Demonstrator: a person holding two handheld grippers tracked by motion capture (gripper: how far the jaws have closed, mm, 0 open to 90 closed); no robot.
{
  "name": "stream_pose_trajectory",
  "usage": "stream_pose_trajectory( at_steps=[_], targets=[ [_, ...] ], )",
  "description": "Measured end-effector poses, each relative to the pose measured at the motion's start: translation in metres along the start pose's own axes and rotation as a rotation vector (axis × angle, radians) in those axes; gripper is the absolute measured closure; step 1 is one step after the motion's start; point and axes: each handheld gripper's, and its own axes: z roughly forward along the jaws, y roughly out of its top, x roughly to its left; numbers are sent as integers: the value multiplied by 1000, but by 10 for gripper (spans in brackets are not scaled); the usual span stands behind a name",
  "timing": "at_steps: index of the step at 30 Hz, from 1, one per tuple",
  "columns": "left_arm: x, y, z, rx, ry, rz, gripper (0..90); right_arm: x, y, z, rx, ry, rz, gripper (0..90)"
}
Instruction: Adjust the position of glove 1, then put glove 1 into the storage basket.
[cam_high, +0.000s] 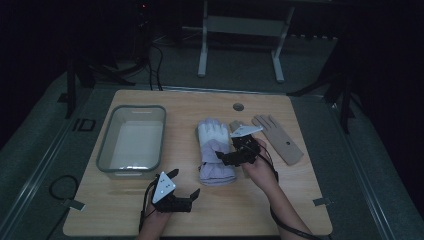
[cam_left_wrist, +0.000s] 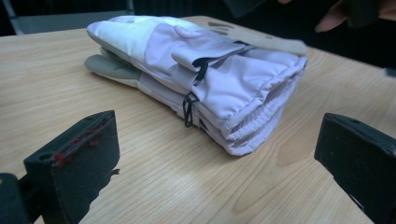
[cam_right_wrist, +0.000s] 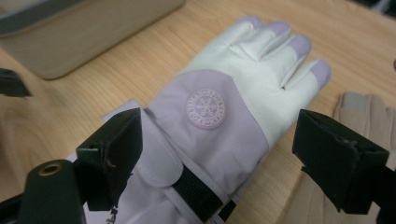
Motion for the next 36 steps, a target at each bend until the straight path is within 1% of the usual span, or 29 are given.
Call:
stream_pose_trajectory(
  at_steps=[1, 2, 3, 4, 5, 6, 7, 8, 9, 12, 13, 14, 15, 16, 17, 18, 19, 21, 22, 23, 24, 25, 26, 28, 29, 30, 32, 34, 36],
  targets=[
    [-2, 3, 0, 17, -8, 13, 1, 1, -4, -5, -16, 8, -9, 159],
    [-2, 3, 0, 17, -8, 13, 2, 1, -4, -5, -16, 8, -9, 159],
    [-3, 5, 1, 28, -17, 3, 2, 0, -6, -7, -22, 11, -15, 158],
    [-3, 8, 1, 32, -42, -10, 1, -1, -8, -9, -21, 11, -10, 154],
    [-5, 16, -1, 44, -76, -44, 2, -3, -13, -15, -19, 12, -3, 137],
    [-5, 16, -1, 44, -76, -44, 1, -3, -13, -15, -19, 12, -3, 137],
    [-7, 24, 1, 73, -117, -61, 1, -6, -17, -19, -20, 17, 20, 134],
    [-7, 24, 1, 73, -117, -61, 2, -6, -17, -19, -20, 17, 20, 134],
    [-10, 30, 2, 90, -149, -81, 2, -10, -20, -23, -40, 0, 40, 129],
    [-12, 35, 4, 91, -165, -92, 1, -13, -22, -27, -50, 25, 65, 102],
    [-13, 43, 6, 90, -154, -81, 2, -14, -22, -29, -51, 5, 60, 104],
    [-13, 43, 6, 90, -154, -81, 2, -14, -22, -29, -51, 5, 60, 104],
    [-11, 54, 7, 76, -144, -67, 2, -15, -21, -31, -63, -8, 66, 151],
    [-11, 54, 7, 76, -144, -67, 14, -15, -21, -31, -63, -8, 66, 151],
    [-10, 61, 9, 71, -121, -62, 14, -17, -20, -32, -70, -15, 72, 168],
    [-6, 71, 12, 66, -111, -52, 60, -18, -19, -32, -69, -31, 69, 249],
    [-4, 78, 15, 81, -86, -46, 75, -20, -18, -32, -65, -45, 69, 367],
    [0, 90, 22, 93, -76, -37, 132, -24, -15, -30, -71, -60, 96, 495],
    [1, 94, 26, 100, -56, -41, 158, -25, -14, -29, -69, -54, 100, 553],
    [1, 94, 26, 100, -56, -41, 159, -25, -14, -29, -69, -54, 100, 553],
    [3, 102, 36, 150, -11, -72, 159, -26, -13, -27, -72, -45, 105, 565],
    [3, 103, 40, 157, 0, -95, 215, -29, -11, -23, -73, 1, 142, 588],
    [2, 103, 44, 177, 23, -108, 226, -30, -11, -21, -73, 17, 149, 588],
    [2, 100, 53, 223, 39, -137, 241, -31, -13, -15, -71, 39, 164, 573],
    [2, 100, 53, 223, 39, -137, 246, -31, -13, -15, -71, 39, 164, 573],
    [6, 93, 62, 281, 53, -183, 246, -32, -14, -11, -60, 44, 181, 559],
    [9, 85, 68, 318, 58, -243, 251, -35, -20, 0, -37, 59, 233, 505],
    [10, 75, 72, 335, 81, -253, 279, -37, -24, 7, -27, 76, 263, 491],
    [13, 65, 76, 356, 74, -288, 284, -41, -28, 13, -12, 85, 291, 479]
  ],
)
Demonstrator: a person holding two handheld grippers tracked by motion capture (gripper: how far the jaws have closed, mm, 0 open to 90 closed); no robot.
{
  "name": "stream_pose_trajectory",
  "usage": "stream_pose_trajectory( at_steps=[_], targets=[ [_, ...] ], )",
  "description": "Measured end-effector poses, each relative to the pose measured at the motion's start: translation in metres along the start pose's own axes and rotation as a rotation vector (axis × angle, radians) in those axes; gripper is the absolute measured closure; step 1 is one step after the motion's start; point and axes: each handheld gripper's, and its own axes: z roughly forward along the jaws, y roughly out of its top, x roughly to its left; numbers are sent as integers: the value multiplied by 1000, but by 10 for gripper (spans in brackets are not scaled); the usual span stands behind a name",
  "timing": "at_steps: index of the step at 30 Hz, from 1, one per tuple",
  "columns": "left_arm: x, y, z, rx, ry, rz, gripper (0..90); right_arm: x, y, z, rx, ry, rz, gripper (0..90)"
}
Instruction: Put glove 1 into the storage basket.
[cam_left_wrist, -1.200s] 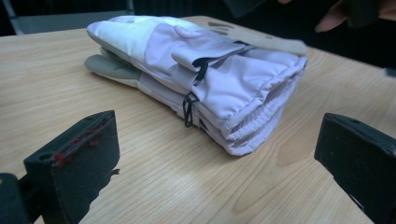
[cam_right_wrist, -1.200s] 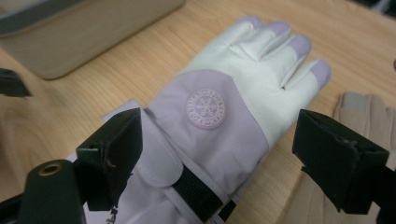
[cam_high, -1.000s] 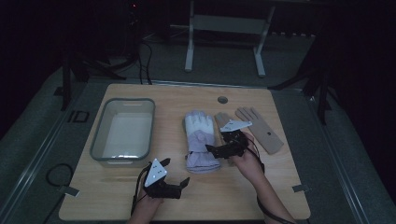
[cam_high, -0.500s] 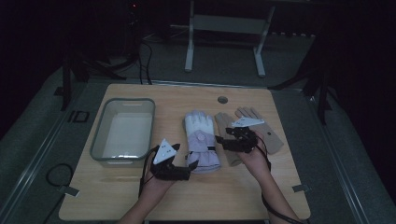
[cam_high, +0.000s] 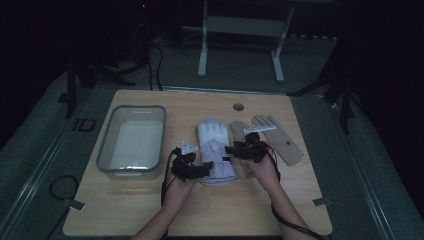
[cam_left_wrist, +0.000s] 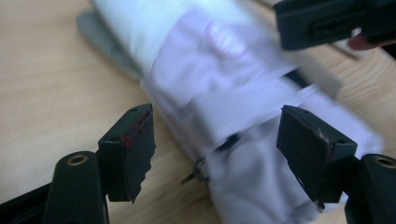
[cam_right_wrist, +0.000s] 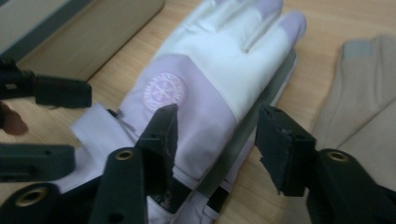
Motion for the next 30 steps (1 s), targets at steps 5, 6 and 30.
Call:
stream_pose_trajectory(
  at_steps=[5, 6, 30],
  targets=[
    [8, -11, 12, 37, -56, -60, 299, -9, -7, 13, 51, 26, 59, 474],
    [11, -14, 17, 55, -75, -74, 299, -10, -9, 18, 68, 36, 68, 467],
    [18, -11, 23, 127, -211, -52, 730, 15, -17, 34, 151, -75, -30, 796]
  ],
)
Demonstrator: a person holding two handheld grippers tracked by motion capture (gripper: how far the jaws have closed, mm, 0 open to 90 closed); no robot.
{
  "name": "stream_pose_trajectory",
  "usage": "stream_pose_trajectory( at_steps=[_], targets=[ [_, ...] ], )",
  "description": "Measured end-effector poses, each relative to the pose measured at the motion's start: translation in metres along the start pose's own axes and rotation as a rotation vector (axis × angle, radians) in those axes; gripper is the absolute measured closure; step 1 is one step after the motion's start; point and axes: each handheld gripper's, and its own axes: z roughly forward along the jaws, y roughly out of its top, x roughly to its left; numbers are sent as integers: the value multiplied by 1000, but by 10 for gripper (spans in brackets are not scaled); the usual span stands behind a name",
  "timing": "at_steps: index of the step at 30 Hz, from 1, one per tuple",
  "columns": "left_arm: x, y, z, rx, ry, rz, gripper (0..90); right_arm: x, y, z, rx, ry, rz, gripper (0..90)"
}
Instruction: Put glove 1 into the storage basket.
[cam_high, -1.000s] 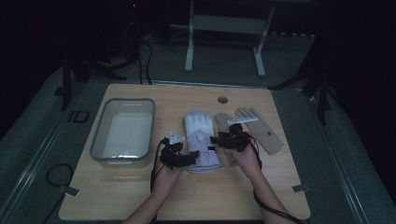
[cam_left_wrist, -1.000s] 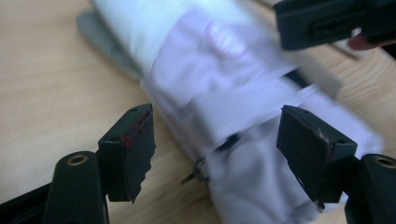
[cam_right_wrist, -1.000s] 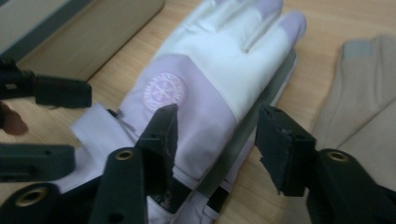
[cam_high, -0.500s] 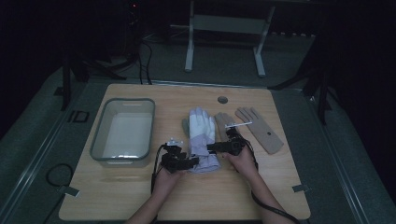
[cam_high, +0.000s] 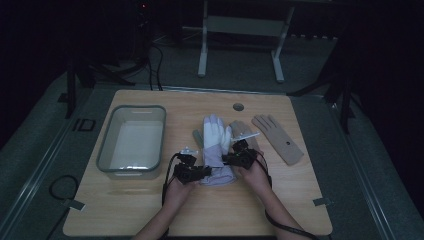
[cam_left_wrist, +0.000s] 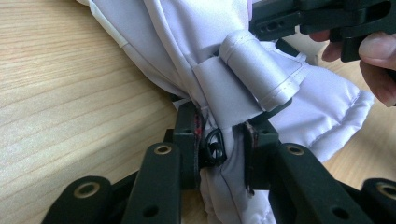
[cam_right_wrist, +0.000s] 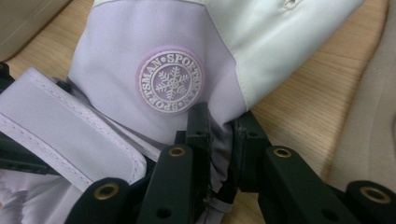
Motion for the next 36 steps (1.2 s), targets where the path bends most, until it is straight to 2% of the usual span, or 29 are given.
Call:
stream_pose_trajectory(
  at_steps=[6, 13, 20, 27, 30, 31, 32, 33, 34, 35, 36],
  targets=[
    [0, 5, -5, 20, -18, 1, 753, 6, 3, -7, -7, -16, -7, 799],
    [-3, 14, -18, 30, -24, 22, 757, 10, 8, -16, -31, -3, 7, 801],
    [-4, 32, -43, 28, -33, 62, 757, 25, 28, -34, -78, -2, -13, 800],
    [-4, 45, -65, 28, -38, 99, 756, 37, 42, -45, -103, -7, -31, 800],
    [-3, 53, -79, 22, -27, 119, 757, 46, 54, -51, -124, -11, -47, 800],
    [-3, 53, -79, 22, -27, 119, 756, 46, 54, -51, -124, -11, -47, 800],
    [-1, 57, -87, 20, -21, 128, 756, 51, 61, -53, -132, -11, -51, 800],
    [-1, 57, -87, 20, -21, 128, 756, 51, 61, -53, -132, -11, -51, 800],
    [0, 61, -95, 15, -13, 135, 756, 56, 68, -54, -141, -10, -62, 800],
    [0, 61, -95, 15, -13, 135, 756, 56, 68, -54, -141, -10, -62, 800],
    [3, 65, -102, 15, -2, 146, 756, 61, 75, -54, -149, -11, -65, 800]
  ],
)
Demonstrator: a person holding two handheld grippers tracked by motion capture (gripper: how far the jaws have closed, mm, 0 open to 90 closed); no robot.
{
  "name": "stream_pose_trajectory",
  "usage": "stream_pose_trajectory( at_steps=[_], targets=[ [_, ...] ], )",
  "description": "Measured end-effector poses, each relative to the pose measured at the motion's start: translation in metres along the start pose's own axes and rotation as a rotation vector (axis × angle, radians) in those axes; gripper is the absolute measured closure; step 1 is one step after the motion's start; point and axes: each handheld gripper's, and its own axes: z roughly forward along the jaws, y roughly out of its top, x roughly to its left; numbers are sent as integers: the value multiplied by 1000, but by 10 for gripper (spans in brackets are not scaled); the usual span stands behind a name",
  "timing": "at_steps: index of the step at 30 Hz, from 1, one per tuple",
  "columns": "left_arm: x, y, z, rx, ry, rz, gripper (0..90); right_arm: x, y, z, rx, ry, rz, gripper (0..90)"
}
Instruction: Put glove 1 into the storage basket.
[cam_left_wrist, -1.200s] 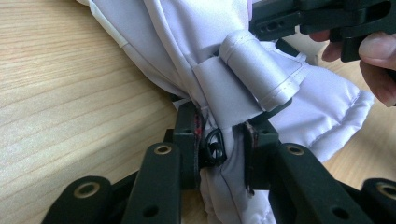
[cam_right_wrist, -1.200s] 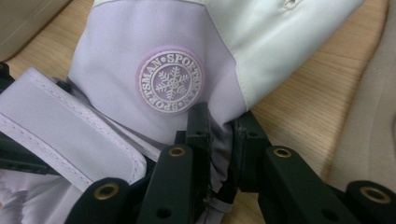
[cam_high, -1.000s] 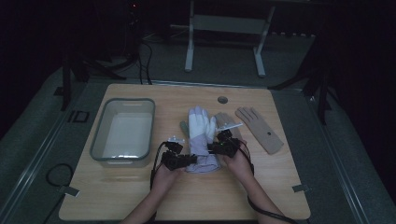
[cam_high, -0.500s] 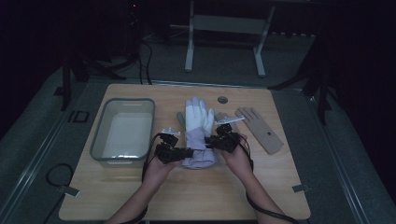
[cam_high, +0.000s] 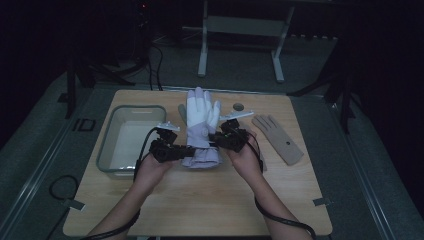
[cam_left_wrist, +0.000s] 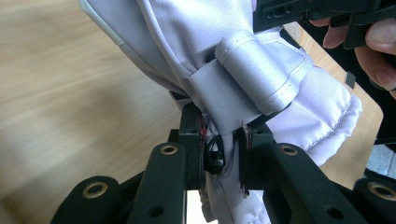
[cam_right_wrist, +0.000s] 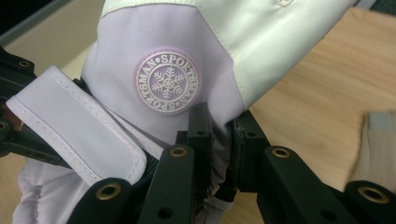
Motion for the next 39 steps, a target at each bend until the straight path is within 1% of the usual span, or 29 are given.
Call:
stream_pose_trajectory(
  at_steps=[1, 2, 3, 4, 5, 6, 7, 8, 9, 10, 11, 12, 13, 14, 15, 16, 17, 22, 24, 28, 31, 33, 36, 37, 38, 39],
  targets=[
    [0, 0, 0, 0, 0, 0, 756, 0, 0, 0, 0, 0, 0, 800],
    [4, 3, -9, 7, 10, 11, 756, 4, 6, 2, -3, 5, -2, 800],
    [4, 3, -9, 7, 10, 11, 756, 4, 6, 2, -3, 5, -2, 800],
    [8, 6, -15, 13, 17, 18, 756, 9, 12, 4, -7, 9, -2, 800],
    [8, 6, -15, 13, 17, 18, 756, 9, 12, 4, -7, 9, -2, 800],
    [12, 7, -22, 17, 20, 23, 756, 13, 18, 7, -9, 13, -3, 800],
    [12, 7, -22, 17, 20, 23, 756, 13, 18, 7, -9, 13, -3, 800],
    [16, 9, -29, 20, 26, 28, 756, 18, 24, 10, -14, 17, -6, 800],
    [16, 9, -29, 20, 26, 28, 756, 18, 24, 10, -14, 17, -6, 800],
    [21, 9, -36, 18, 33, 29, 756, 23, 29, 13, -18, 25, -2, 800],
    [21, 9, -36, 18, 33, 29, 756, 23, 29, 13, -18, 25, -2, 800],
    [26, 8, -44, 17, 37, 29, 756, 29, 35, 17, -19, 26, -7, 800],
    [26, 8, -44, 17, 37, 29, 756, 29, 35, 17, -19, 26, -7, 800],
    [32, 6, -51, 18, 41, 33, 755, 36, 40, 22, -20, 34, -13, 800],
    [32, 6, -51, 18, 41, 33, 756, 36, 40, 22, -20, 34, -13, 800],
    [36, 5, -57, 19, 50, 34, 756, 38, 42, 24, -21, 34, -19, 800],
    [38, 4, -60, 23, 53, 37, 755, 44, 45, 28, -19, 36, -28, 800],
    [56, 0, -86, 28, 78, 27, 755, 64, 60, 43, -22, 60, -40, 801],
    [62, -1, -96, 34, 92, 28, 756, 73, 67, 51, -23, 70, -44, 800],
    [77, -6, -113, 37, 108, 13, 756, 89, 79, 65, -25, 82, -49, 800],
    [89, -11, -124, 53, 128, 8, 755, 101, 86, 78, -21, 98, -47, 800],
    [96, -15, -130, 61, 140, 2, 755, 108, 89, 88, -19, 109, -52, 800],
    [109, -22, -135, 86, 152, -10, 755, 119, 92, 105, -3, 121, -55, 800],
    [109, -22, -135, 86, 152, -10, 755, 119, 92, 105, -3, 121, -55, 800],
    [113, -24, -135, 95, 159, -13, 755, 121, 92, 109, 2, 123, -52, 800],
    [120, -28, -133, 115, 162, -20, 755, 125, 90, 120, 13, 127, -42, 800]
  ],
)
